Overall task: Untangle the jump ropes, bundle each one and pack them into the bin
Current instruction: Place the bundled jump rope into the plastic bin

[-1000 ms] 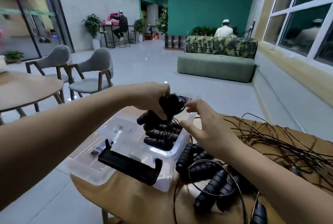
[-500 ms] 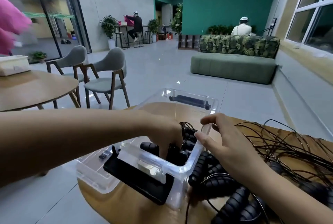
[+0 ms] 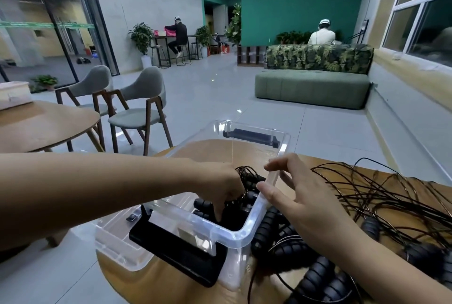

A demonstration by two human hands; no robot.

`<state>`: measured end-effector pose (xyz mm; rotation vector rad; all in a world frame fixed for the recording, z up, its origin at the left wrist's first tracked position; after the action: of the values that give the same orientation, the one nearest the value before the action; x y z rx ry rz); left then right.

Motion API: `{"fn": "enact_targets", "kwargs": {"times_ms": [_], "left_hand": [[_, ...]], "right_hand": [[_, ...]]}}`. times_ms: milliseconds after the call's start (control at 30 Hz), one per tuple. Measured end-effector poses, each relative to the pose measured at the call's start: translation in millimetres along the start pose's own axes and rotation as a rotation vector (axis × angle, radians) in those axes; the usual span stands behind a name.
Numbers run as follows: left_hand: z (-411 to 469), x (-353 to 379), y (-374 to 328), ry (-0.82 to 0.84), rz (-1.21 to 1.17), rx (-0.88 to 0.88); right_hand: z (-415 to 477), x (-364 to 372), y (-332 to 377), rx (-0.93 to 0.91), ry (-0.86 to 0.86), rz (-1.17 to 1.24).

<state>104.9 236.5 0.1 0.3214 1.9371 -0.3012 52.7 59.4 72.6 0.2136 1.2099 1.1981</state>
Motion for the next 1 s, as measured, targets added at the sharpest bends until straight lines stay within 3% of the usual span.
{"fn": "enact_targets", "kwargs": {"times_ms": [200,567,1000], "left_hand": [[-2,-10,-1,-0.059,0.191,0.025],[-34,-28,15,-0.075,0.019,-0.055],[-40,15,13,0.151,-0.207,-0.063]], "right_hand": [[-1,-1,0,-0.008,-0.004,0.025],[-8,-5,-2,-0.035,-0.025,0.066],[-11,0,3,-0.039,0.082,-0.091]]}}
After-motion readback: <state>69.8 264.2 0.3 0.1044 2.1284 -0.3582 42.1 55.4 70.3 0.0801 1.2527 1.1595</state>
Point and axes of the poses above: each hand's wrist, its own z-axis towards the middle knuckle, its own x-axis out of the palm, y = z × x, the point moved 9 cm from there along z, towards the middle knuckle, and after that the axes turned 4 degrees about -y, right-handed, at the moved point
